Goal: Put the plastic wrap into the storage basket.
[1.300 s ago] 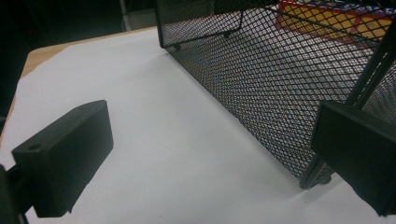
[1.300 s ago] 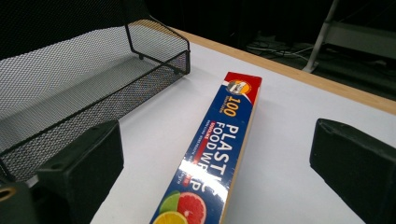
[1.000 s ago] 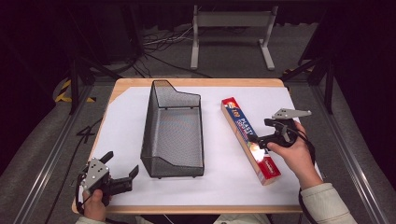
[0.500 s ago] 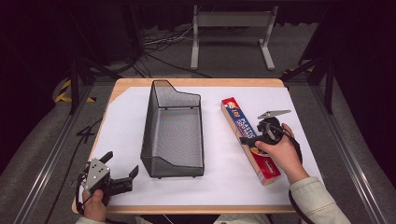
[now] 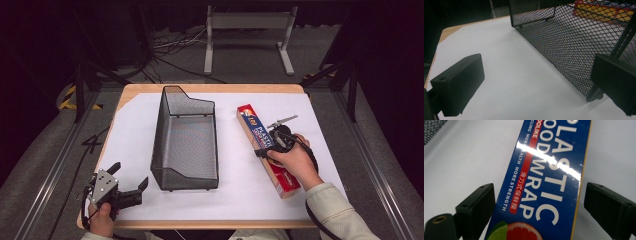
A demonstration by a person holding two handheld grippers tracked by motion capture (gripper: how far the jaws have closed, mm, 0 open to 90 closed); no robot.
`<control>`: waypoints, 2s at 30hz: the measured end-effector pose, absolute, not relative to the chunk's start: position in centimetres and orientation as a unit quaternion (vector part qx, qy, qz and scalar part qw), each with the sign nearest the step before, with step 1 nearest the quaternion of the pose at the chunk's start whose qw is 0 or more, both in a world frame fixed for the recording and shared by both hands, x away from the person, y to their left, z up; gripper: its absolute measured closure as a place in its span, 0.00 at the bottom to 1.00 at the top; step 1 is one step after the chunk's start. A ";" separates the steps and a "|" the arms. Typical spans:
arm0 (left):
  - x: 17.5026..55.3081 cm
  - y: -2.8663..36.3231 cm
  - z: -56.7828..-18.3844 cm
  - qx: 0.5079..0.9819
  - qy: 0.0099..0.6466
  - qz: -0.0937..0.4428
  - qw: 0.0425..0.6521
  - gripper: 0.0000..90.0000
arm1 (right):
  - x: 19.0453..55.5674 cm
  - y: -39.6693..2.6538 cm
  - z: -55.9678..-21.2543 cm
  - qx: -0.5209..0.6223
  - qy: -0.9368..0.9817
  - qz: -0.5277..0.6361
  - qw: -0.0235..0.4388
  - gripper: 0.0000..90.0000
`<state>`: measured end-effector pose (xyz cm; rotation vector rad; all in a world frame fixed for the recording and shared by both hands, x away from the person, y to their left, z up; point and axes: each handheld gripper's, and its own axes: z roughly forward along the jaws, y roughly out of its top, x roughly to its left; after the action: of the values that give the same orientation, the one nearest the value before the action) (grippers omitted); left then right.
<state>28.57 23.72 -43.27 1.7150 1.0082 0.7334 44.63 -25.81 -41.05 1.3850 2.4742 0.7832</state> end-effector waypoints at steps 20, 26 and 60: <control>28.6 23.6 -43.3 0.708 0.414 0.303 0.486 0.00 | 45.5 -23.8 -41.0 0.520 0.835 0.158 0.084 0.35; 28.5 23.7 -43.3 0.708 0.414 0.302 0.485 0.00 | 45.7 -23.5 -40.9 0.541 0.827 0.134 0.076 0.39; 28.6 23.7 -43.4 0.708 0.416 0.304 0.482 0.00 | 43.8 -23.3 -34.9 0.581 0.785 0.180 0.114 0.45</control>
<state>28.59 23.69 -43.38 1.7261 1.0152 0.7421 43.77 -23.28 -34.91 1.7034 2.3027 0.5284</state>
